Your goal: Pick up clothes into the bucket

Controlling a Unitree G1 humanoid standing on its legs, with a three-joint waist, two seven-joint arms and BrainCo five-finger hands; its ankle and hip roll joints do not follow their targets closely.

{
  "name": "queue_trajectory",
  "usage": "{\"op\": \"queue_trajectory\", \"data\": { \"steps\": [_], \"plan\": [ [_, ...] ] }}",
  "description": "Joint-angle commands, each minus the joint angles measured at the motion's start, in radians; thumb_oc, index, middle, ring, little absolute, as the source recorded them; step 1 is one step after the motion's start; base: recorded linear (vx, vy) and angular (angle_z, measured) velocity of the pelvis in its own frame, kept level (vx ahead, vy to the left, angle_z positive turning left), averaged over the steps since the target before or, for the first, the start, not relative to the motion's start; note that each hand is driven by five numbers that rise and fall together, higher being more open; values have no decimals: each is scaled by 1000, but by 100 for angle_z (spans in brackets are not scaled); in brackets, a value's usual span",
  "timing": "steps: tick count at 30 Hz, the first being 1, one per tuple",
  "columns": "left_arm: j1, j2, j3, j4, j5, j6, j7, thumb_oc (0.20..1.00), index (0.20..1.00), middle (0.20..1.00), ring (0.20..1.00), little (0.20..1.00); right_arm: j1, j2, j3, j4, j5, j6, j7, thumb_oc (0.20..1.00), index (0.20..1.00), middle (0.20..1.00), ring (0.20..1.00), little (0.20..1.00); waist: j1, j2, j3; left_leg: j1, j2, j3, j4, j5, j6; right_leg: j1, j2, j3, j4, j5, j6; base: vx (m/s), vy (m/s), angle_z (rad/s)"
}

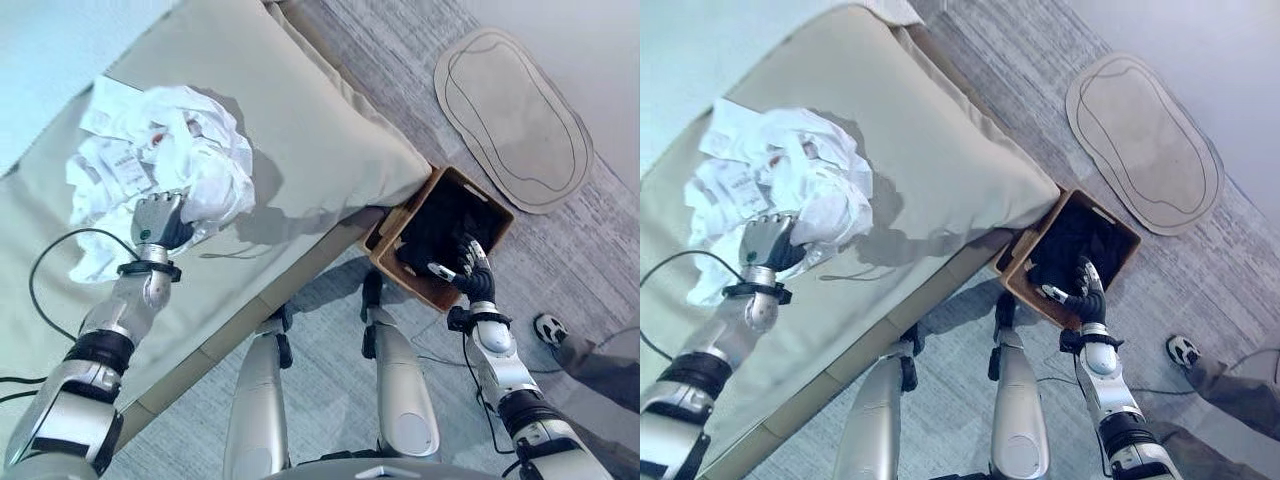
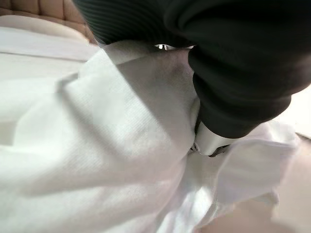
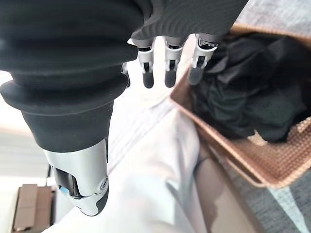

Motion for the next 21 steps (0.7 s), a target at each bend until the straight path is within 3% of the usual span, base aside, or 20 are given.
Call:
{"op": "queue_trajectory", "data": {
  "steps": [1,9,13,16,21],
  "plan": [
    [12,-19,58,-97,-87,-94,-29,200,200,200,200,200,50,-12,-40,12,-12,-17,-8,1000,1000,1000,1000,1000,3,17,-104,-15,5,-35,40,-43,-14,72,-64,16,-49,44,74,37,-76,11],
    [42,-98,109,-464,-353,-210,-178,200,200,200,200,200,42,7,-20,36,-33,11,13,1000,1000,1000,1000,1000,24,21,-140,84,7,-59,-5,-37,-18,178,-49,-3,-82,23,62,37,-58,15],
    [37,-117,81,-518,-452,-235,-234,200,200,200,200,200,37,-4,22,-44,-43,13,48,1000,1000,1000,1000,1000,23,17,-157,129,13,-54,-30,-28,-18,215,-45,-3,-104,31,62,37,-28,-1],
    [35,-164,36,-553,-527,-245,-285,200,200,200,200,200,41,-27,108,-215,34,1,179,1000,1000,1000,1000,1000,28,9,-169,197,24,-43,-55,-32,-20,265,-34,3,-125,32,63,35,-35,-8],
    [74,-233,-6,-533,-666,-250,-360,200,200,200,200,200,3,-31,163,-325,106,-6,255,1000,1000,1000,1000,1000,43,5,-187,248,29,-38,-72,-29,-17,309,-29,4,-140,31,57,29,-31,-8]
  ]
}}
